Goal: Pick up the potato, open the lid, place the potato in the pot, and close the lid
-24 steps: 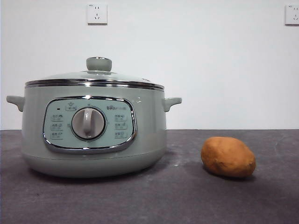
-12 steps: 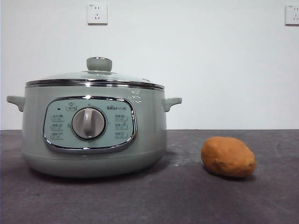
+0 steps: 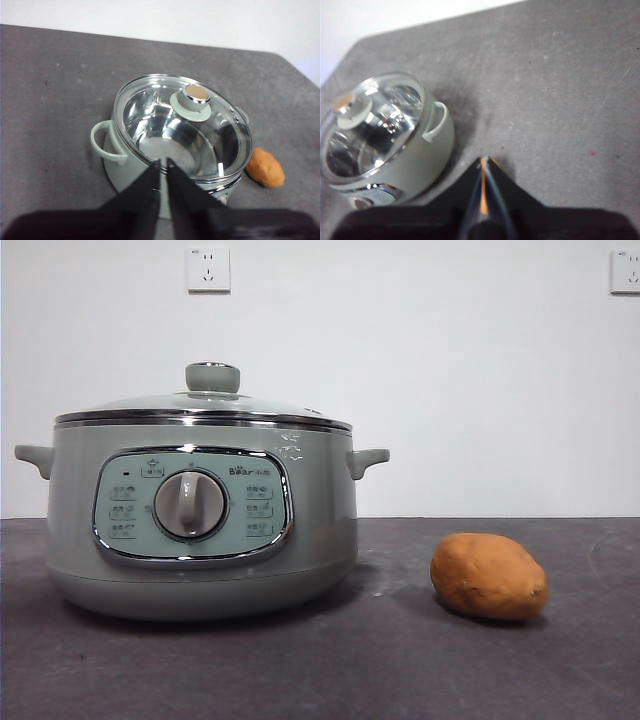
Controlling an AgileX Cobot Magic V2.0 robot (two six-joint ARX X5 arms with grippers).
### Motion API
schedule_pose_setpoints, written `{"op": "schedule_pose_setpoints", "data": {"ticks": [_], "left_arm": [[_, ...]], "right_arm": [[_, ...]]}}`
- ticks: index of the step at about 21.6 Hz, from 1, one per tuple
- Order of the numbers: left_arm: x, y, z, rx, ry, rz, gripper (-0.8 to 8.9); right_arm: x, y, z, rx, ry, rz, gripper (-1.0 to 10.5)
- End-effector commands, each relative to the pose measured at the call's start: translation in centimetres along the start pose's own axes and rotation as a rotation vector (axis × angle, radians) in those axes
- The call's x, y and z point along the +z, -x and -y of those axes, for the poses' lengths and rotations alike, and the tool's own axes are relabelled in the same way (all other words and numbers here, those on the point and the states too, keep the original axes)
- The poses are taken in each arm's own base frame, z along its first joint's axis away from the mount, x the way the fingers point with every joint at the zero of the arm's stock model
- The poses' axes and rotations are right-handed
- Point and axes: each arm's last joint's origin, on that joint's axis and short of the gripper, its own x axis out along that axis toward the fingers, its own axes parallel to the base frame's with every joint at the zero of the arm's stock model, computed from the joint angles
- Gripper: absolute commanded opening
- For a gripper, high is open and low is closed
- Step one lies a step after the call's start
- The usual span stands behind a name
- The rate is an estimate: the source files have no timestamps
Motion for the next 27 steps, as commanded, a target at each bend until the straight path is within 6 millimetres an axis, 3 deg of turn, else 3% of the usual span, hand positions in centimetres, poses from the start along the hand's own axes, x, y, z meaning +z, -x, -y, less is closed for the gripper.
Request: {"op": "schedule_pose_setpoints", "data": {"ticks": [1,2,4,10,13,20,27], "left_arm": [[0.6,-0.5,-0.1,0.002,-0.022,-0.029,3.41],[0.8,-0.8,-0.2,0.003,-0.017,-0.040,3.98],[1.0,-1.3,-0.4,0.006,-0.010,-0.059,4.09],[1.5,-3.4,-0.9,-0.064,0.026,-0.143,4.09],[1.7,-3.9,-1.0,-0.101,0.028,-0.146,4.09],[2.3,-4.0,-0.9,-0.121,0.008,-0.095,4.09],[2.3,-4.0,-0.9,-0.117,0.006,-0.092,4.09]], "right_arm": [[0.4,-0.3,0.0,-0.001,0.046,-0.023,2.7],[0.4,-0.5,0.1,-0.002,0.043,-0.030,3.7],[0.4,-1.0,0.2,-0.005,0.038,-0.050,4.8],[0.7,-3.7,-0.1,0.114,0.027,-0.166,4.9],[0.3,-6.6,-1.1,0.159,0.047,-0.280,4.9],[-2.1,-14.8,-3.9,-0.009,0.196,-0.480,4.8],[-5.3,-22.1,-4.0,-0.045,0.225,-0.606,4.7]]}}
